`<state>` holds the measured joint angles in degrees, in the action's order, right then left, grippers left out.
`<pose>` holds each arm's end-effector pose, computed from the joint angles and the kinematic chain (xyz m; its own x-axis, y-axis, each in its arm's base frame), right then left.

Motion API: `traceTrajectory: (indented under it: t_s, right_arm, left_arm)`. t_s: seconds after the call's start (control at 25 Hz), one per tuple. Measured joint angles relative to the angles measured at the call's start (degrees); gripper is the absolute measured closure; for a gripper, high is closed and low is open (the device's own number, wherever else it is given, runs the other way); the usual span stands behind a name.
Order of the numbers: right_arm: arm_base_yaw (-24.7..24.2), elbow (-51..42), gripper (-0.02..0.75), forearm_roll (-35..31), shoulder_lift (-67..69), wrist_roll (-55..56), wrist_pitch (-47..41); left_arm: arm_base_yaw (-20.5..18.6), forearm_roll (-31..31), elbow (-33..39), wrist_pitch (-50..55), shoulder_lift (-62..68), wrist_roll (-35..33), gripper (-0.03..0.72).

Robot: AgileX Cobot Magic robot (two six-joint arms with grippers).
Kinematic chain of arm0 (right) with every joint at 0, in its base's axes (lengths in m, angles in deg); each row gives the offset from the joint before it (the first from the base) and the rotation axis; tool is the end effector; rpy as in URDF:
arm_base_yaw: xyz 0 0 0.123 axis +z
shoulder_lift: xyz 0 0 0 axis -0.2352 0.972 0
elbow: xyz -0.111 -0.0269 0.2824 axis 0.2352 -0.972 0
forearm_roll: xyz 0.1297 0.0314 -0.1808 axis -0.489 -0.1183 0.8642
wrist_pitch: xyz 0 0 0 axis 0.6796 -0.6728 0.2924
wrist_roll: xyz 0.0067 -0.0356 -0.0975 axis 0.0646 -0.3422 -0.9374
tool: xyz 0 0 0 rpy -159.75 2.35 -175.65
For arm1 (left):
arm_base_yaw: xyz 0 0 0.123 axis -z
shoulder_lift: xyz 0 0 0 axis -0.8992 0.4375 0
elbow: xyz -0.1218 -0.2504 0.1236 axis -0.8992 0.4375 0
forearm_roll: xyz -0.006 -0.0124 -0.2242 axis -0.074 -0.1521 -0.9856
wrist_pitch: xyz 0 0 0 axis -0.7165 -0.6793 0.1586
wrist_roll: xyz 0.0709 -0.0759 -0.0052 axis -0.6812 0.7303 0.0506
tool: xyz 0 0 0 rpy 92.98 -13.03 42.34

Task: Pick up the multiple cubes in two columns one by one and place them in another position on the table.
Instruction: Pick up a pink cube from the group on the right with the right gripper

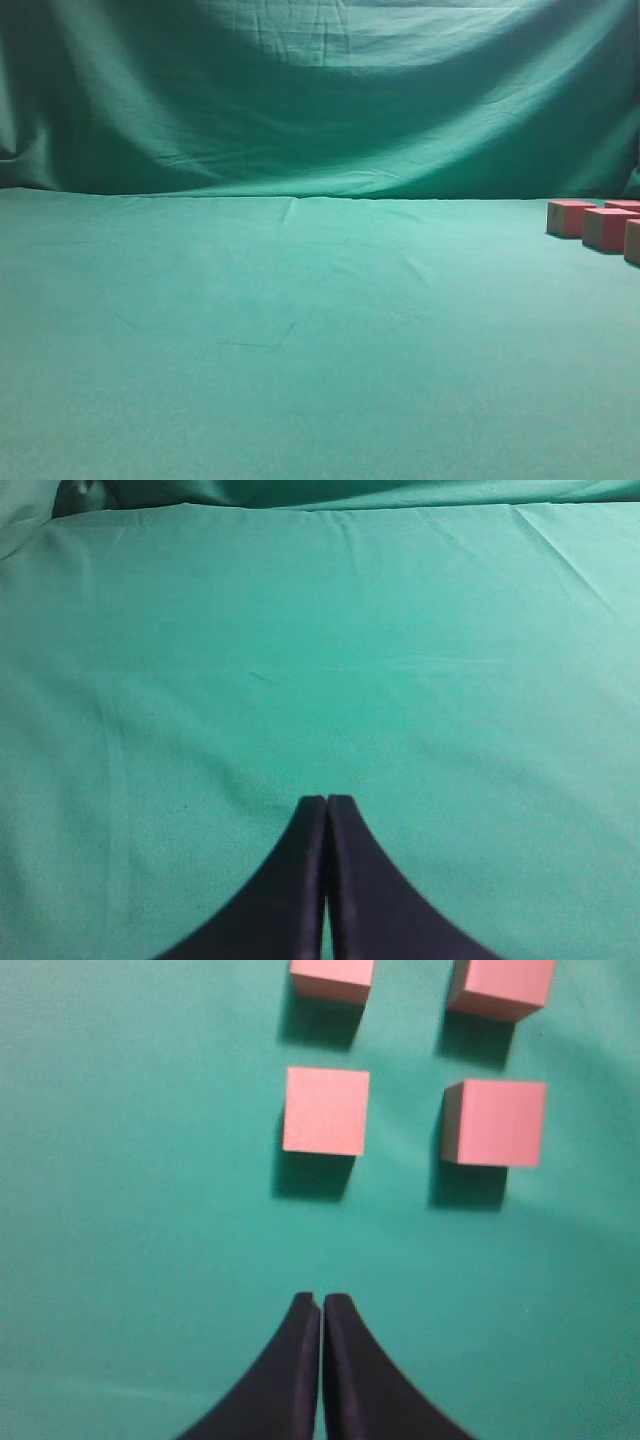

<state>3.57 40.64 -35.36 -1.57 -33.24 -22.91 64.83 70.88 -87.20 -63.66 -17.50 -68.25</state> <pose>0.1160 0.0355 0.2565 -0.9586 -0.1810 -0.2197 -0.1903 0.9815 0.0217 0.0180 0.0004 0.1737 -0.2590 0.0306 -0.9654 0.0138 0.9995 0.0280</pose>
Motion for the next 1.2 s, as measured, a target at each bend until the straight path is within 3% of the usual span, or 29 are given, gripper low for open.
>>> traceTrajectory:
  t_s: [0.2, 0.48, 0.84, 1.0, 1.04, 1.2]
  right_arm:
    - [5.81, 0.04, 0.738, 5.02, 4.99, 4.75, 4.70]
    - [6.69, 0.26, 0.738, 10.07, 9.49, 6.50, 8.62]
    - [6.69, 0.39, 0.291, 10.70, 15.96, 11.97, 12.48]
    - [6.69, 0.39, 0.287, 11.46, 17.67, 13.24, 15.41]
    - [6.69, 0.39, 0.246, 11.86, 18.09, 13.52, 16.13]
    - [6.69, 0.39, 0.262, 13.20, 20.14, 15.47, 17.84]
  left_arm:
    - [0.00, 0.00, 0.00, 0.00, 0.00, 0.00, 0.688]
    - [0.00, 0.00, 0.00, 0.00, 0.00, 0.00, 0.688]
    - [0.00, 0.00, 0.00, 0.00, 0.00, 0.00, 0.688]
    - [0.00, 0.00, 0.00, 0.00, 0.00, 0.00, 0.688]
    - [0.00, 0.00, 0.00, 0.00, 0.00, 0.00, 0.688]
    - [0.00, 0.00, 0.00, 0.00, 0.00, 0.00, 0.688]
